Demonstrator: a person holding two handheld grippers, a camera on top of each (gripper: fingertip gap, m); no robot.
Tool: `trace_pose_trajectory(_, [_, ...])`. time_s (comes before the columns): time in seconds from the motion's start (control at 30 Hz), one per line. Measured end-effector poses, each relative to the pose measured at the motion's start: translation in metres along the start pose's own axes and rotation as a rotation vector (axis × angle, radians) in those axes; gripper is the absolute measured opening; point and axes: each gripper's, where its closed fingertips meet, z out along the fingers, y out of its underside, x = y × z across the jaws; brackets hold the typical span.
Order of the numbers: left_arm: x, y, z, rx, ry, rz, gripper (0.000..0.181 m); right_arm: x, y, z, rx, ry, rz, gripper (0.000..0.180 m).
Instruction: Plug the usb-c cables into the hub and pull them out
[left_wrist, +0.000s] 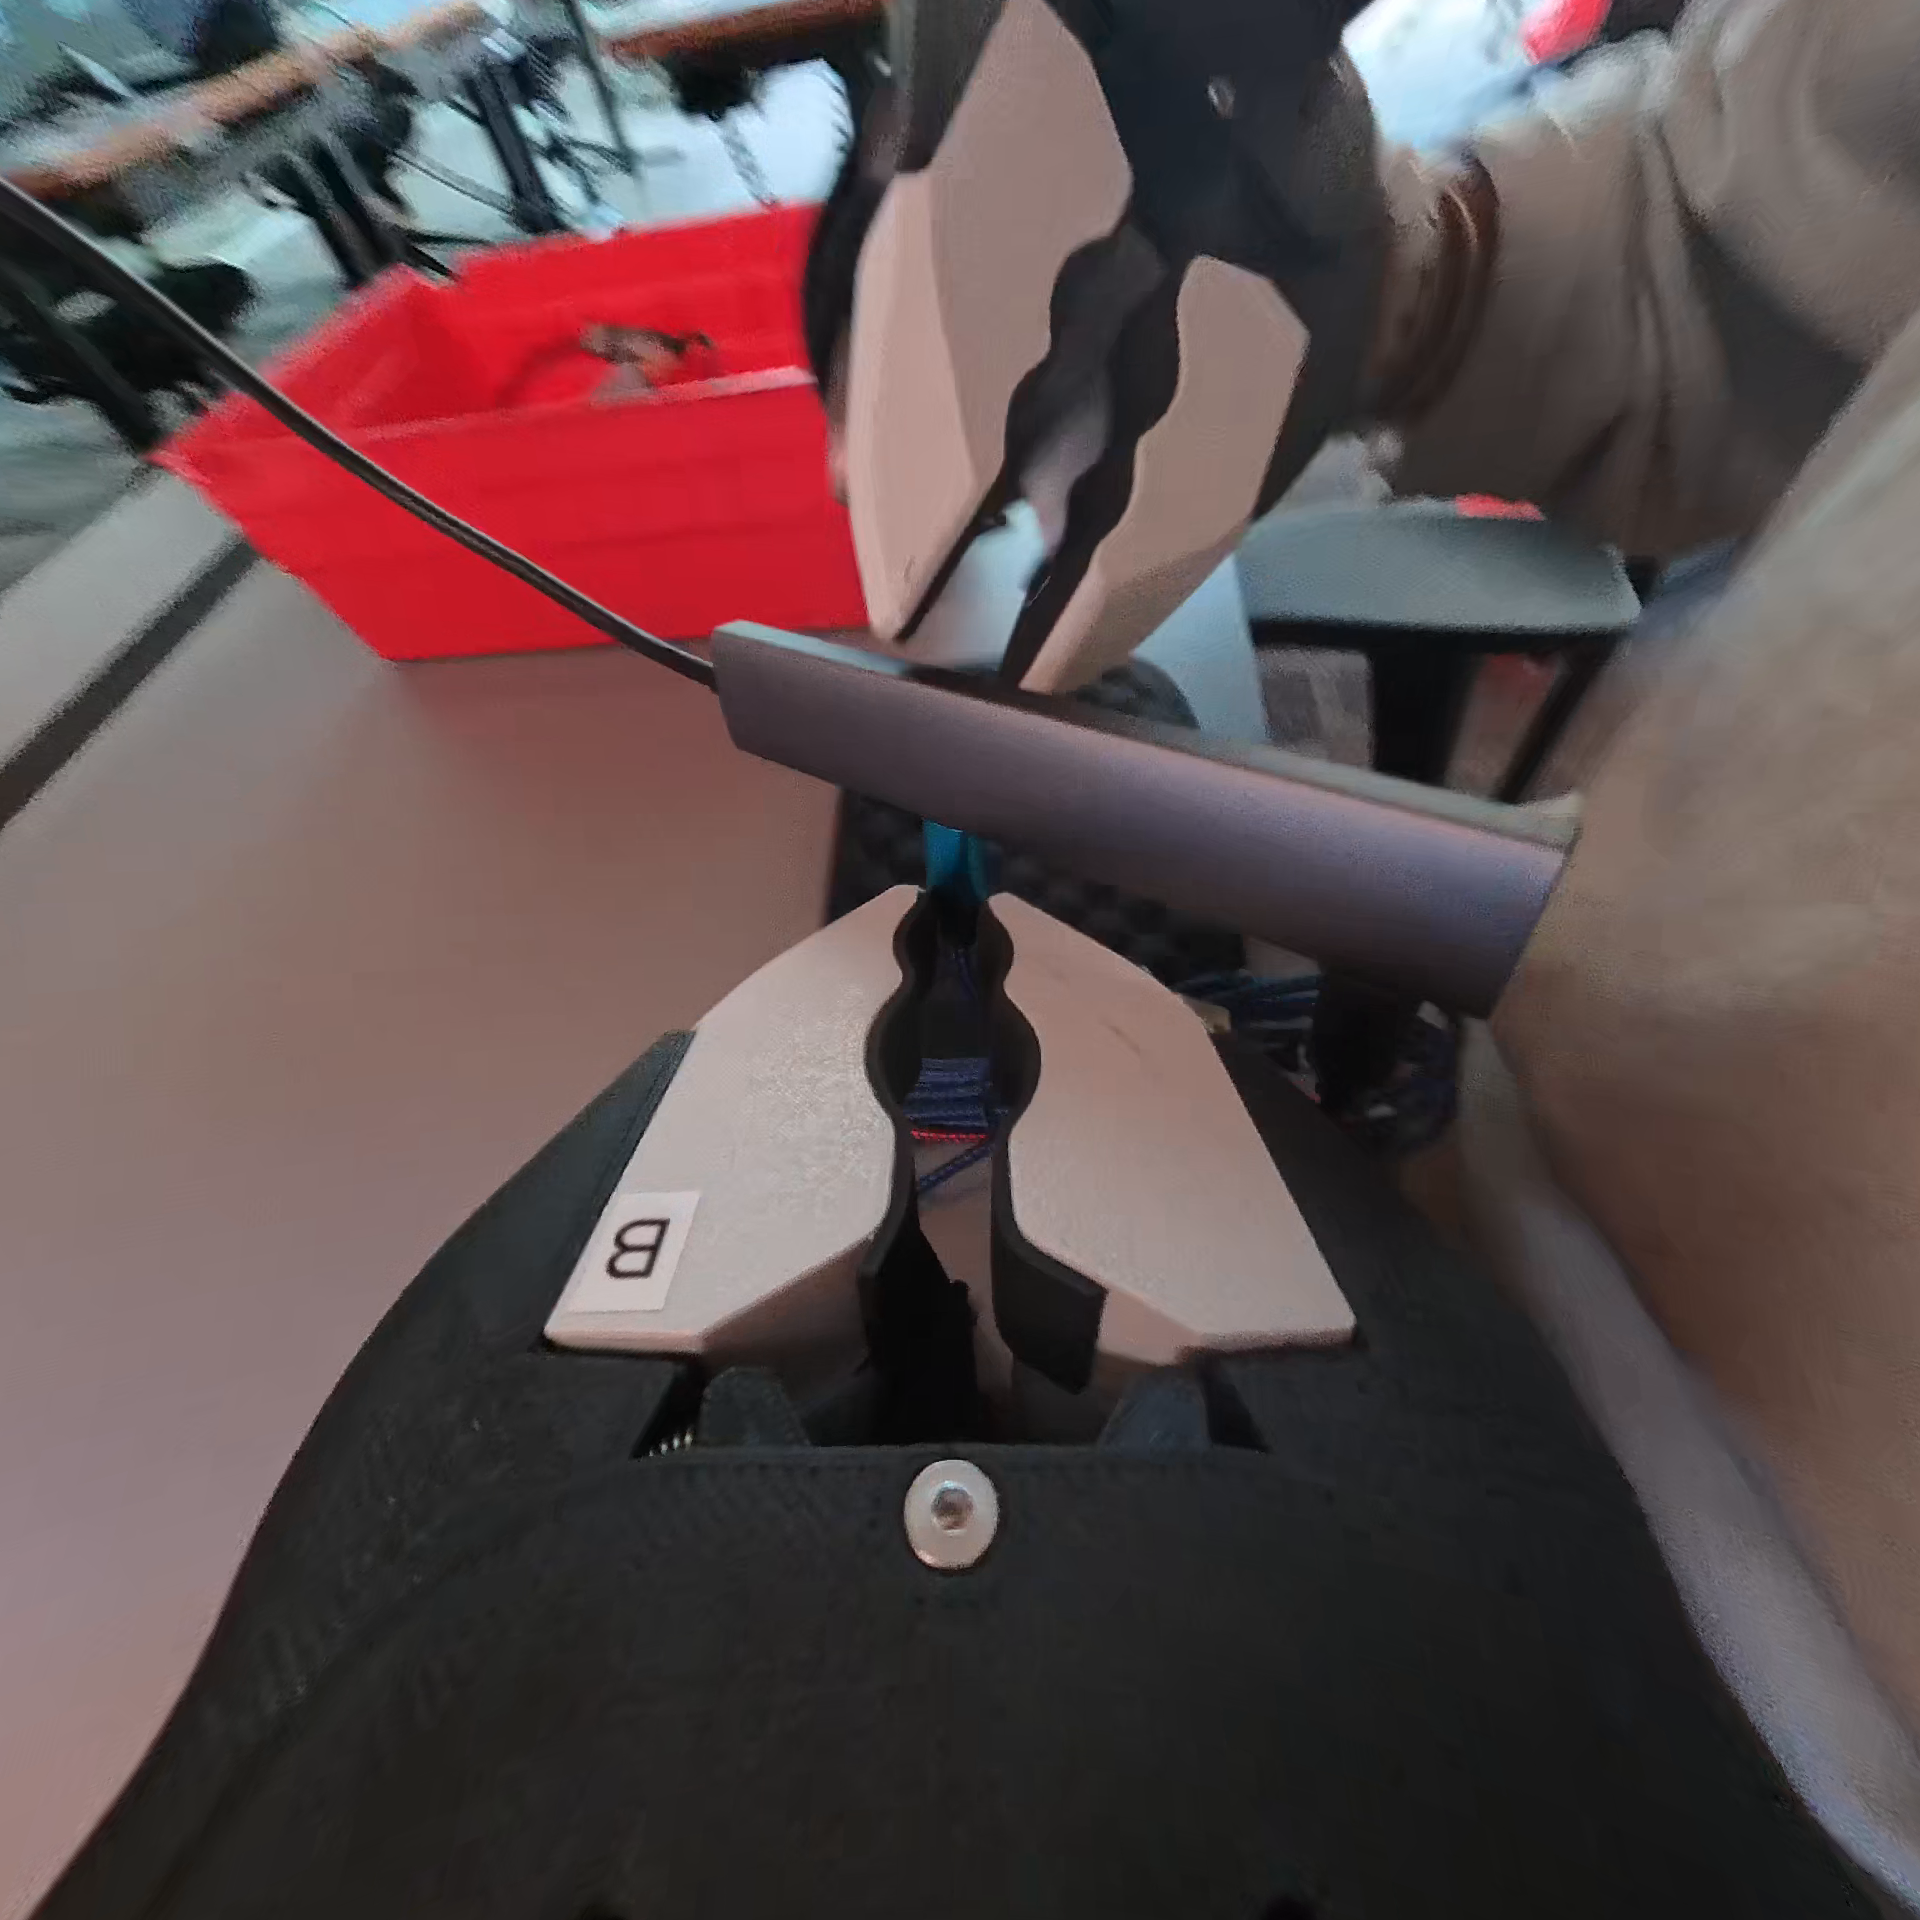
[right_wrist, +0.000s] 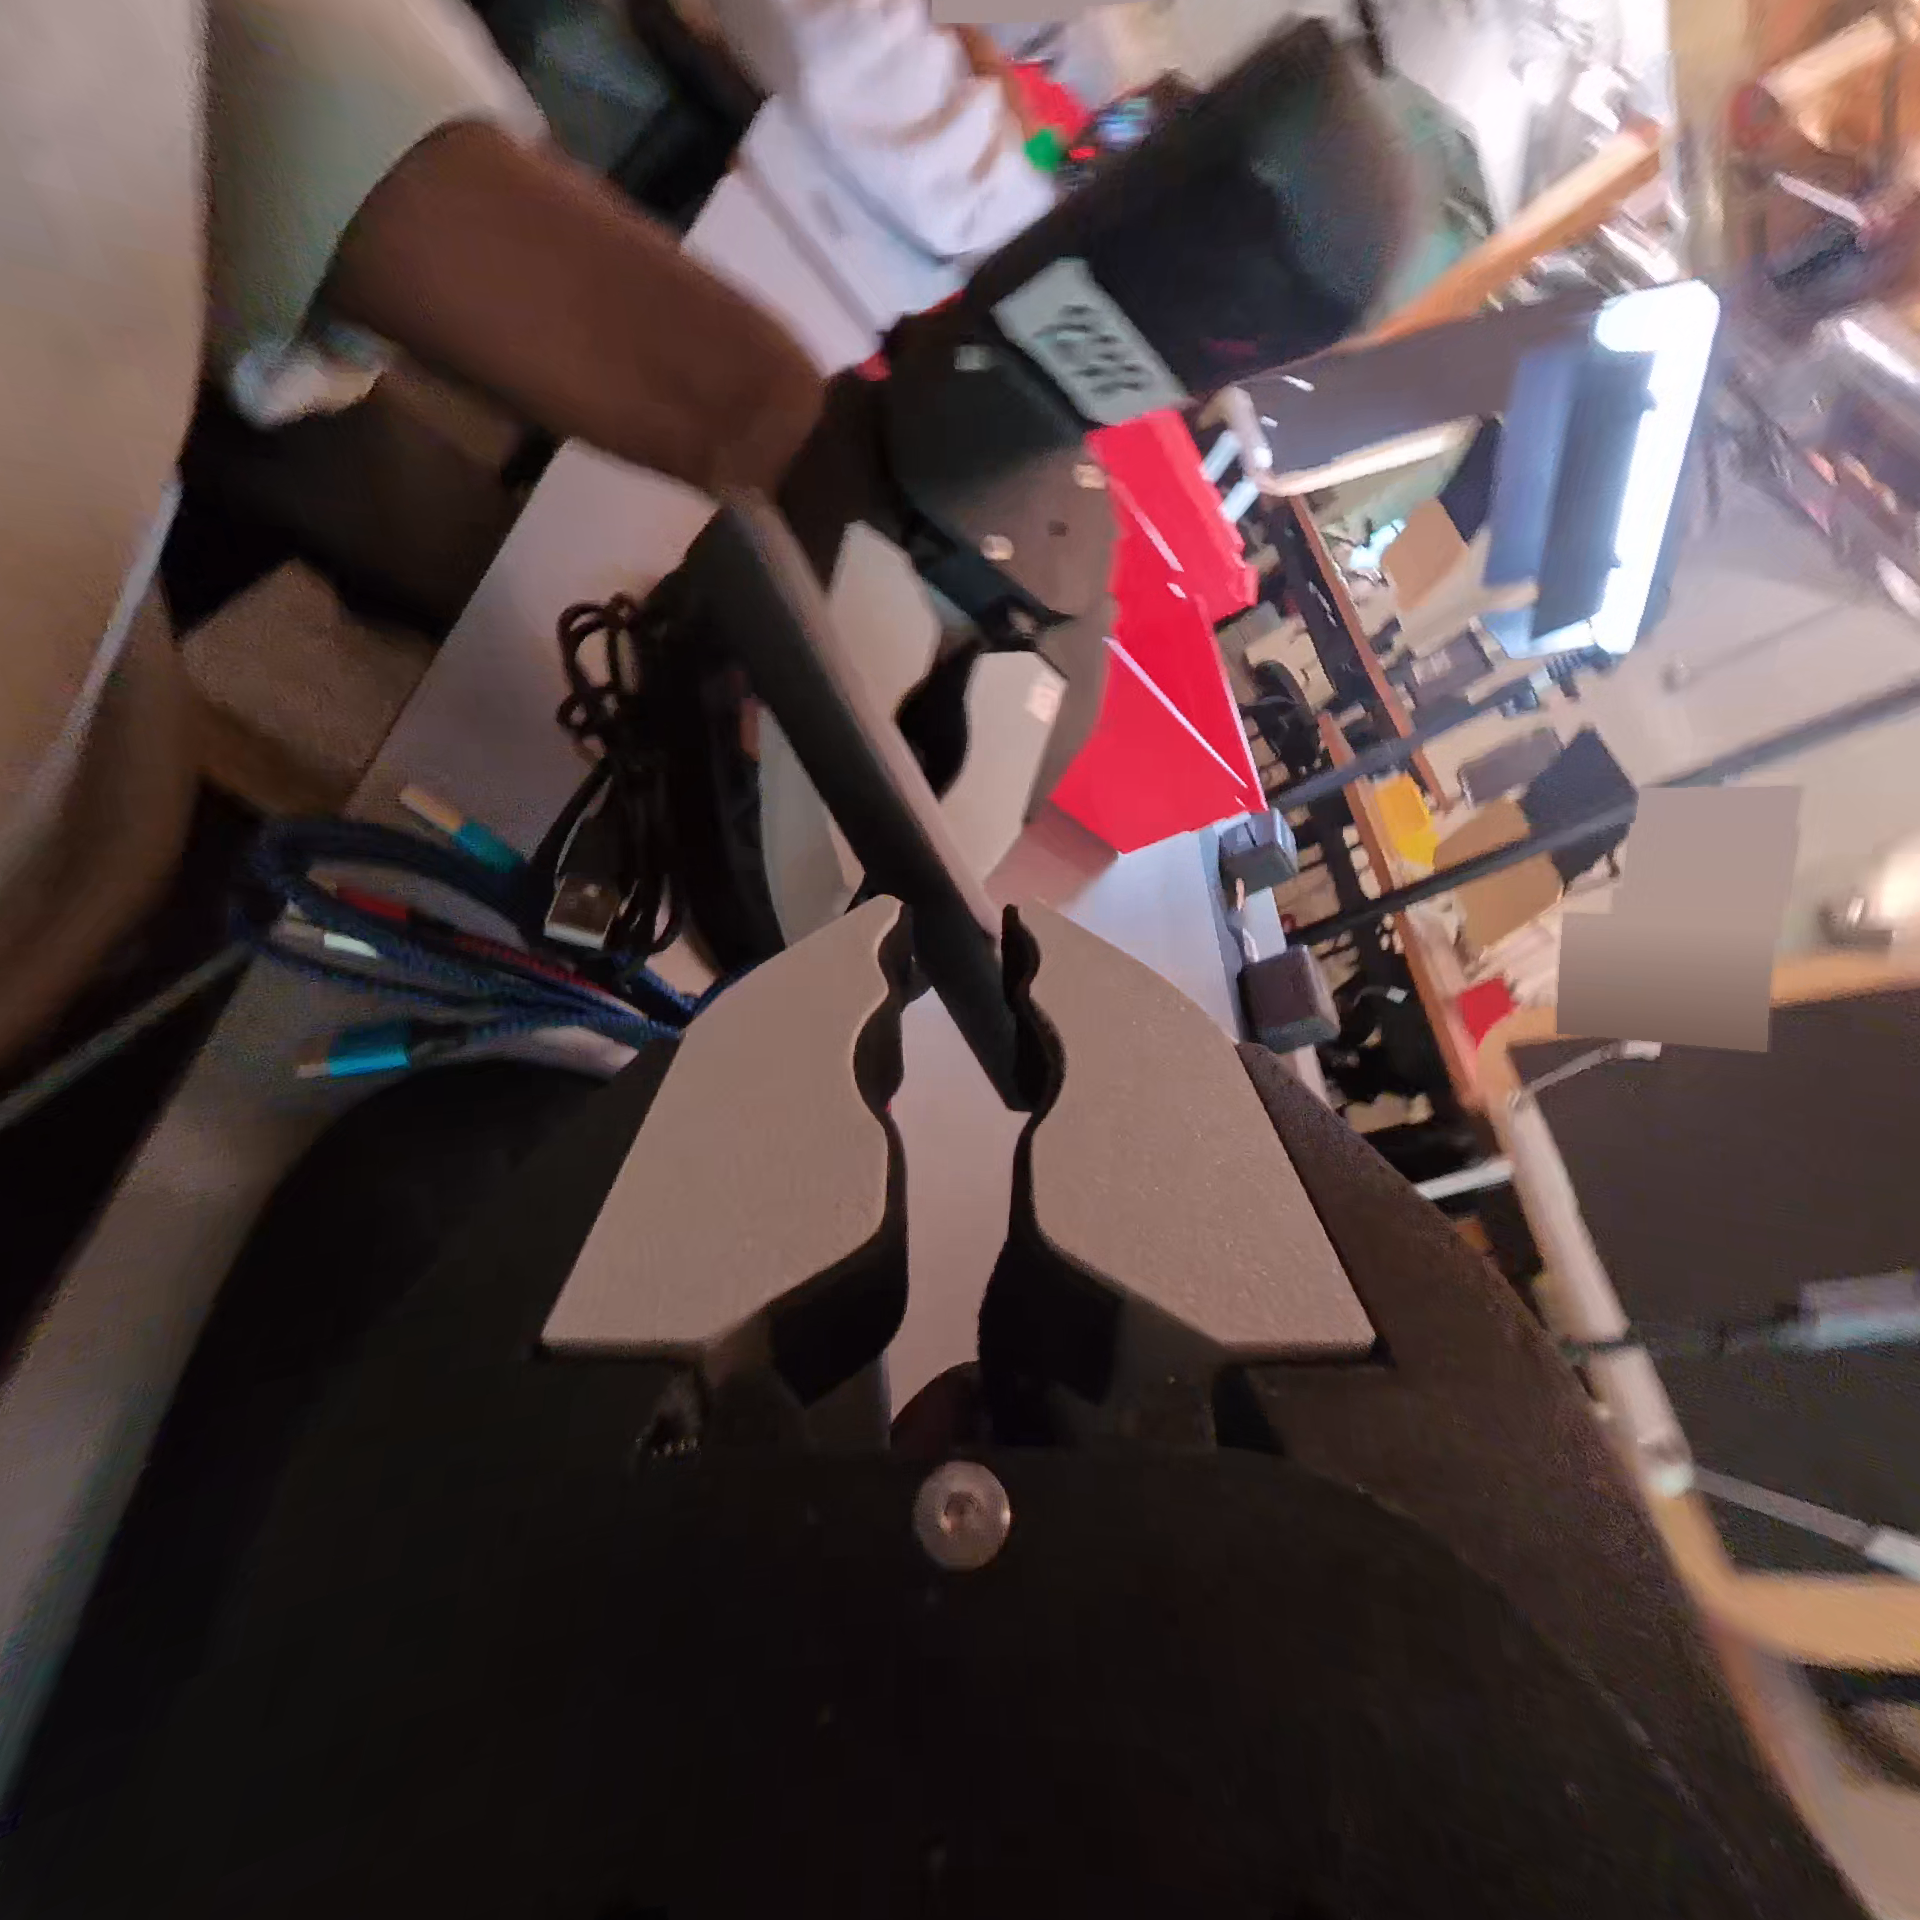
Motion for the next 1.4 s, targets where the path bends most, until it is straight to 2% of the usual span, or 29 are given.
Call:
trace_pose_trajectory(0.1, [-0.04, -0.024, -0.018, 0.098, -0.273, -0.01, 0.007, 0.038, -0.004, -0.01, 0.103, 0.136, 0.463, 0.015])
trace_pose_trajectory(0.2, [-0.081, -0.049, -0.045, 0.122, -0.594, 0.116, 0.007, 0.064, -0.003, -0.015, 0.248, 0.238, 0.923, 0.026])
trace_pose_trajectory(0.27, [-0.103, -0.057, -0.055, 0.035, -0.774, 0.295, 0.007, 0.076, -0.005, -0.018, 0.347, 0.312, 1.027, 0.034])
trace_pose_trajectory(0.33, [-0.123, -0.057, -0.057, -0.122, -0.94, 0.515, 0.007, 0.088, 0.003, -0.021, 0.379, 0.457, 1.043, 0.037])
trace_pose_trajectory(0.43, [-0.134, -0.048, -0.044, -0.353, -1.051, 0.773, 0.007, 0.095, 0.019, -0.013, 0.358, 0.555, 1.114, 0.039])
trace_pose_trajectory(0.53, [-0.123, -0.041, -0.02, -0.364, -1.037, 0.88, 0.007, 0.082, 0.046, 0.011, 0.202, 0.531, 1.183, 0.044])
trace_pose_trajectory(0.57, [-0.119, -0.04, -0.013, -0.339, -1.021, 0.885, 0.007, 0.076, 0.058, 0.017, 0.131, 0.518, 1.195, 0.042])
trace_pose_trajectory(0.6, [-0.116, -0.038, -0.008, -0.324, -1.008, 0.884, 0.007, 0.071, 0.065, 0.02, 0.105, 0.495, 1.204, 0.033])
trace_pose_trajectory(0.63, [-0.116, -0.036, -0.005, -0.328, -0.999, 0.88, 0.007, 0.069, 0.065, 0.021, 0.136, 0.47, 1.216, 0.017])
trace_pose_trajectory(0.67, [-0.115, -0.035, -0.002, -0.315, -0.983, 0.874, 0.007, 0.07, 0.063, 0.019, 0.195, 0.465, 1.235, 0.013])
trace_pose_trajectory(0.73, [-0.11, -0.04, 0.001, -0.235, -0.915, 0.819, 0.016, 0.073, 0.06, 0.011, 0.349, 0.472, 1.25, 0.009])
trace_pose_trajectory(0.8, [-0.106, -0.043, 0.0, -0.123, -0.82, 0.642, 0.033, 0.074, 0.059, 0.002, 0.479, 0.459, 1.275, 0.009])
trace_pose_trajectory(0.93, [-0.09, -0.042, -0.002, 0.058, -0.498, 0.312, 0.03, 0.068, 0.056, 0.0, 0.664, 0.369, 1.319, 0.009])
trace_pose_trajectory(1.03, [-0.077, -0.042, -0.006, 0.158, -0.327, 0.205, 0.018, 0.066, 0.05, -0.001, 0.768, 0.253, 1.397, 0.008])
trace_pose_trajectory(1.2, [-0.077, -0.034, -0.002, 0.102, -0.328, 0.259, 0.005, 0.065, 0.056, 0.003, 0.776, 0.214, 1.455, 0.008])
trace_pose_trajectory(1.4, [-0.082, -0.033, -0.005, 0.109, -0.359, 0.262, 0.016, 0.064, 0.057, 0.004, 0.78, 0.194, 1.476, 0.008])
